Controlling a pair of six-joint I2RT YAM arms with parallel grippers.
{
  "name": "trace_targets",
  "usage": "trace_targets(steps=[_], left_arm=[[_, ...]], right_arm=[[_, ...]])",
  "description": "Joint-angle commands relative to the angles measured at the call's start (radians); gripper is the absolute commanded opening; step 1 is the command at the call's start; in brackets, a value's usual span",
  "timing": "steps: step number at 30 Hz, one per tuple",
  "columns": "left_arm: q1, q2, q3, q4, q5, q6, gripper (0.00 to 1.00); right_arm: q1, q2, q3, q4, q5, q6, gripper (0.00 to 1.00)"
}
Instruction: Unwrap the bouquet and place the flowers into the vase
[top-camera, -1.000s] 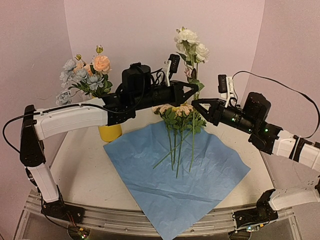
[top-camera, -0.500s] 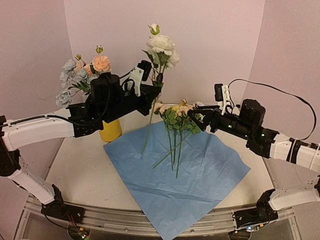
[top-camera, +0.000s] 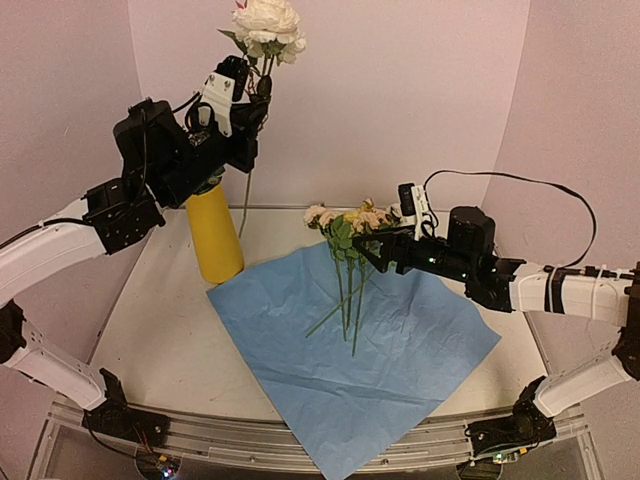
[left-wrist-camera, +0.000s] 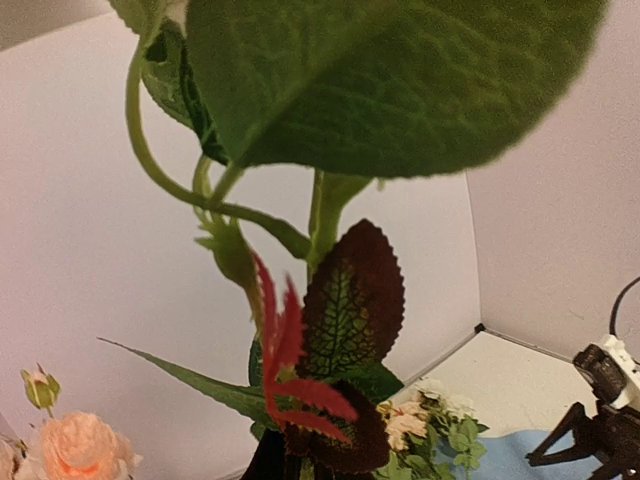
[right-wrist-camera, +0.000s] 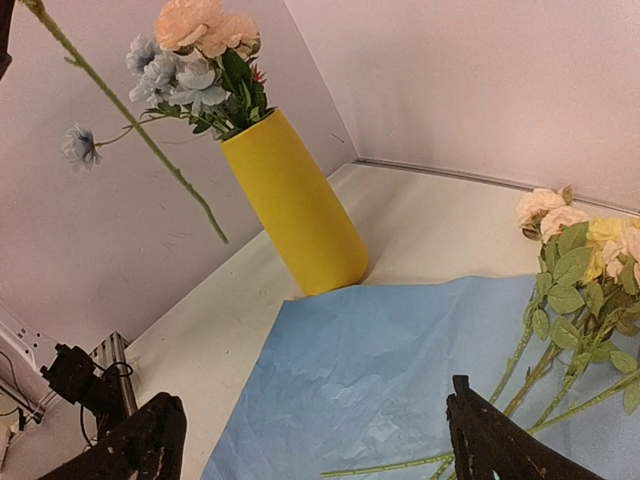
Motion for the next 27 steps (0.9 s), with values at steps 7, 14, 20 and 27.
trace_targets(steps=[7,14,20,27], left_arm=[[0.174,0.071,0.263,0.071,0.084,0.140,0.00],[0.262,0.137,0.338,0.071,0.120,0.091,0.00],[0.321,0.132,0.306,0.071,0.143,0.042,0.00],[0.355,0.074,0.191,0.069,0.144,-0.010,0.00]], right_arm=[[0.014,0.020,0.059,0.077,-0.022,0.012,0.91],[0.017,0.036,0.077,0.076,-0.034,0.012,0.91],[0.017,0.037,0.080,0.077,-0.032,0.007,0.91],[0.017,0.044,0.081,0.076,-0.032,0.008,0.91]])
